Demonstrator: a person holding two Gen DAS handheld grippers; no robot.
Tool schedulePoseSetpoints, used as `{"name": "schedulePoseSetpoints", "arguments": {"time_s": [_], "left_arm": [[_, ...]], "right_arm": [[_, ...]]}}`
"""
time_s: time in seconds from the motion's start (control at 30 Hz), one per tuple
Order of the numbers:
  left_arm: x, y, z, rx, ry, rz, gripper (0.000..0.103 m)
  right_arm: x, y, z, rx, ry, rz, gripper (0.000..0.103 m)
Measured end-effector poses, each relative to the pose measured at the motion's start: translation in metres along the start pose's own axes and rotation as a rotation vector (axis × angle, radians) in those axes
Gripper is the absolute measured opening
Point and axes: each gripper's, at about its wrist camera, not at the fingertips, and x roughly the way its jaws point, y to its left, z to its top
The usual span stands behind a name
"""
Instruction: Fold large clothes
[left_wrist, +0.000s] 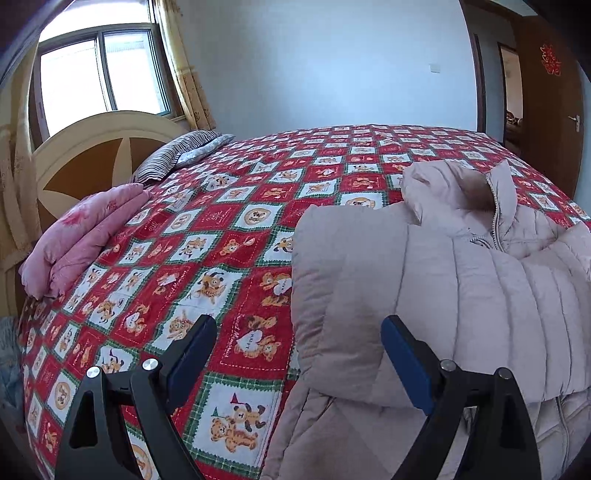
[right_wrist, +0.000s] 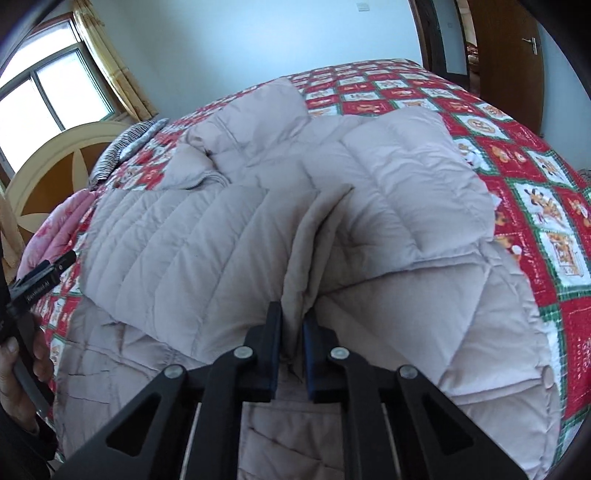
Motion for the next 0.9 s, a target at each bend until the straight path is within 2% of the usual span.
{"name": "schedulePoseSetpoints", "arguments": {"time_s": [0.03, 0.07, 0.1, 0.13, 0.23, 0.3, 0.37, 0.47, 0.53, 0.63, 0.7, 0.8, 0.9], "left_arm": [[0.000, -0.003, 0.002, 0.002, 0.002, -0.002, 0.091], [-0.001, -0.007, 0.004, 0.009, -0.004, -0.005, 0.091], [-0.002, -0.010, 0.007, 0.018, -0.015, -0.004, 0.091], [-0.004, -0.013, 0.010, 0.028, -0.028, 0.000, 0.091], [-0.005, -0.020, 0.020, 0.042, -0.062, 0.008, 0.091], [0.002, -0.027, 0.026, 0.046, -0.059, -0.013, 0.091], [0.014, -0.038, 0.028, 0.062, -0.053, -0.025, 0.091], [0.045, -0.056, 0.021, 0.112, 0.020, -0.010, 0.091], [0.061, -0.060, 0.014, 0.122, 0.053, 0.016, 0.091], [0.074, -0.053, 0.004, 0.074, 0.072, -0.018, 0.095], [0.080, -0.048, 0.000, 0.033, 0.084, -0.037, 0.101], [0.088, -0.041, -0.003, -0.019, 0.105, -0.079, 0.102], [0.090, -0.041, -0.004, -0.026, 0.113, -0.084, 0.102]], "right_arm": [[-0.002, -0.002, 0.001, 0.001, -0.003, -0.016, 0.017], [-0.007, -0.003, 0.003, 0.001, -0.007, -0.052, 0.032], [-0.014, -0.005, 0.004, 0.003, -0.021, -0.091, 0.051], [-0.023, -0.005, 0.006, 0.010, -0.056, -0.122, 0.056], [-0.056, 0.007, 0.014, -0.005, -0.193, -0.177, 0.057], [-0.061, 0.023, 0.021, -0.041, -0.239, -0.135, 0.057], [-0.049, 0.040, 0.028, -0.080, -0.218, -0.075, 0.057], [-0.013, 0.050, 0.032, -0.072, -0.154, -0.019, 0.057], [0.012, 0.053, 0.027, -0.090, -0.103, -0.035, 0.057], [0.037, 0.052, 0.017, -0.109, -0.060, -0.060, 0.057], [0.037, 0.046, 0.010, -0.102, -0.065, -0.052, 0.057], [0.039, 0.043, 0.008, -0.107, -0.055, -0.050, 0.057], [0.044, 0.045, 0.006, -0.114, -0.047, -0.064, 0.057]]}}
